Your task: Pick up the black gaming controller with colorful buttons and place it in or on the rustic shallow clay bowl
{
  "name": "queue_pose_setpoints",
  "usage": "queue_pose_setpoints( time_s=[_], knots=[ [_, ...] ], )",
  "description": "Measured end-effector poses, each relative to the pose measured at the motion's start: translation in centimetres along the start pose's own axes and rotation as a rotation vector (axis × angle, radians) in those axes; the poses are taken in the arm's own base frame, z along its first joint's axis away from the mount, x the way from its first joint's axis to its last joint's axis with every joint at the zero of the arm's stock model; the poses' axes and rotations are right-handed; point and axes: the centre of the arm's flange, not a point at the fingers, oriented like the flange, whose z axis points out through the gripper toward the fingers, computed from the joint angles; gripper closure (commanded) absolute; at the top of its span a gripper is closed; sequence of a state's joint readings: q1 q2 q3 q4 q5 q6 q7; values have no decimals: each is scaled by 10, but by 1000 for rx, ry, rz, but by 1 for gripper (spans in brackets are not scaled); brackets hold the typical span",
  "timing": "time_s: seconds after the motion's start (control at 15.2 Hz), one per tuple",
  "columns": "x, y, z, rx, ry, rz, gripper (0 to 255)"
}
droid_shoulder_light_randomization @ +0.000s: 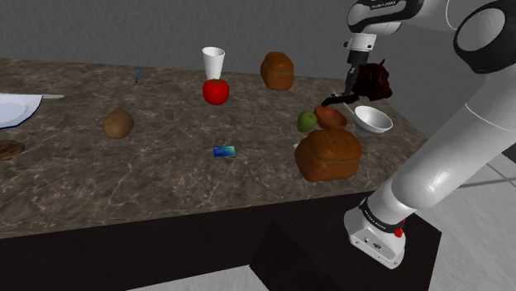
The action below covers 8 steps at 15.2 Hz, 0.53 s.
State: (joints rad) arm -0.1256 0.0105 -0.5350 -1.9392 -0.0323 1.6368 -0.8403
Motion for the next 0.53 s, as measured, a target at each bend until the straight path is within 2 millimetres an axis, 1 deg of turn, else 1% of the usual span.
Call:
queue_pose_setpoints(
  time_s=[0.2, 0.53],
  knots=[
    [-5, -7, 12, -1, 0, 0, 255],
    [1, -3, 38, -1, 0, -1, 255]
  ],
)
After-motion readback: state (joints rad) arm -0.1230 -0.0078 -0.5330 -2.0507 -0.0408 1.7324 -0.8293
